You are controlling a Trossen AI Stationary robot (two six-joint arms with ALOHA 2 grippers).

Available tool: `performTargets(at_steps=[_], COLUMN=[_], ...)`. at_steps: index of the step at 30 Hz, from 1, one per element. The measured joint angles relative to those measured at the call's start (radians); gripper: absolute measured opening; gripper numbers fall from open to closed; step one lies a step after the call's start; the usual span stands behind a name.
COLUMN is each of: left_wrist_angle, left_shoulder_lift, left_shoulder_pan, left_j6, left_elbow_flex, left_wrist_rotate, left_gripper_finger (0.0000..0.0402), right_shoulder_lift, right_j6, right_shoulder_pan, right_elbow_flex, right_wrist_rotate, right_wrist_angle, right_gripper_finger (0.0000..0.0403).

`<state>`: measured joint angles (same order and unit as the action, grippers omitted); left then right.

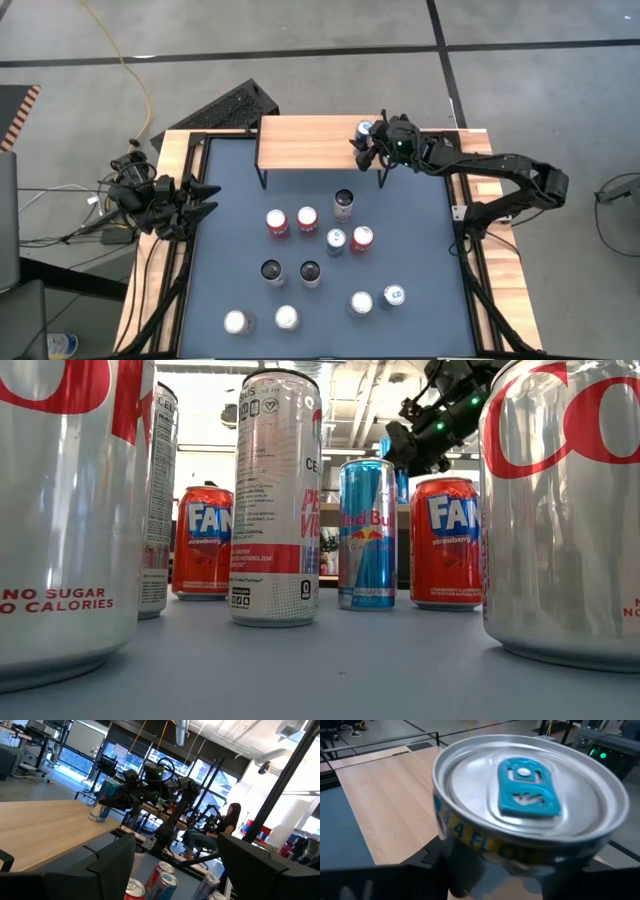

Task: Place canned beverage on shelf
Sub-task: Put the middle blue soda can on the shelf

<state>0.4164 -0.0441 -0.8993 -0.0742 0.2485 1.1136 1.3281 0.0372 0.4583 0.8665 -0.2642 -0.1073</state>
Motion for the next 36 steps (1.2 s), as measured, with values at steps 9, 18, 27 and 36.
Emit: performTargets(at_steps=[9, 18, 27, 36], left_wrist_angle=[0.000, 0.000, 0.000, -0.003], left_shoulder_lift=[0.000, 0.000, 0.000, 0.000], left_shoulder_pan=[0.000, 0.000, 0.000, 0.000], left_j6=[-0.011, 0.000, 0.021, 0.044], left_elbow_flex=[0.000, 0.000, 0.000, 0.000], left_wrist_rotate=[0.000, -0.006, 0.009, 0.009], left_gripper_finger=[0.0272, 0.0272, 0.0272, 0.0272], right_shoulder_lift=[0.000, 0.020, 0.208, 0.482], right_j6=[-0.021, -0.018, -0.066, -0.143], right_shoulder_pan=[-0.005, -0.010, -0.031, -0.032], right_elbow_flex=[-0.002, 0.010, 0.250, 0.678], right_wrist_rotate=[0.061, 0.106, 0.160, 0.354], right_wrist_angle=[-0.055, -0.148, -0.108, 0.135], right_gripper_finger=[0.0212, 0.0212, 0.0212, 0.0213])
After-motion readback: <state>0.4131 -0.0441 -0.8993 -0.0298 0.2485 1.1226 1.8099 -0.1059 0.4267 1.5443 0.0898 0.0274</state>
